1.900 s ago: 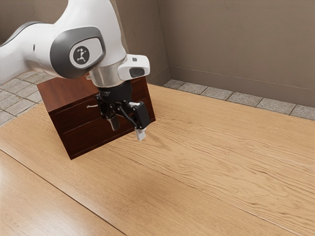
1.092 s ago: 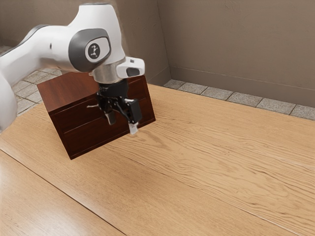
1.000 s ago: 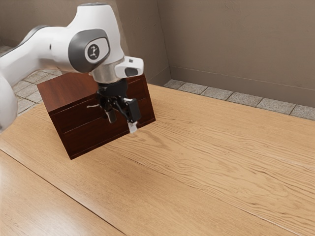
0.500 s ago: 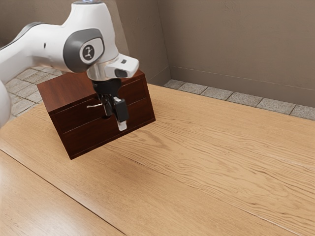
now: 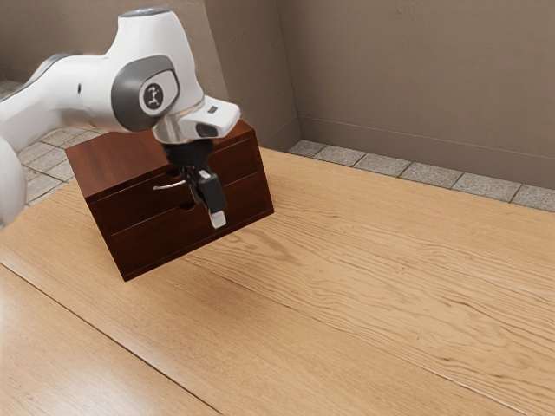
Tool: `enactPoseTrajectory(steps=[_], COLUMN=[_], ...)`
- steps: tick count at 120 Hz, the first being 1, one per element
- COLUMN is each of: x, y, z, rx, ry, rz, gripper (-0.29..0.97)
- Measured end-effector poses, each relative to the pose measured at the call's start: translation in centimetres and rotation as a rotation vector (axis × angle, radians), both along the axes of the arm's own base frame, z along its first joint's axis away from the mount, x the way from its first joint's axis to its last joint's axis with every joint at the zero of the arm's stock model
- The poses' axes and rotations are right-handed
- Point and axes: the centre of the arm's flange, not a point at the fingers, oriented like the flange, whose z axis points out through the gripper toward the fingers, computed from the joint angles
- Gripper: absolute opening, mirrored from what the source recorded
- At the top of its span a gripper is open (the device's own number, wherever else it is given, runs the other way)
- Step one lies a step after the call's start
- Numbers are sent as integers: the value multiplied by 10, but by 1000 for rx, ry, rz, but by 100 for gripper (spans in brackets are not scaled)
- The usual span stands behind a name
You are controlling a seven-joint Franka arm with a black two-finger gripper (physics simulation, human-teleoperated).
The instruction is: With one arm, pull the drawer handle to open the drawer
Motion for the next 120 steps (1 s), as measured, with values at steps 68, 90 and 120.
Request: enactPoseTrajectory(steps=[68, 90, 120], x=[26, 29, 34], y=[26, 41, 53], z=[-8, -6, -6], rx=[97, 141, 181], ry=[-87, -102, -111], rz=[-61, -64, -68], gripper=[68, 68, 68])
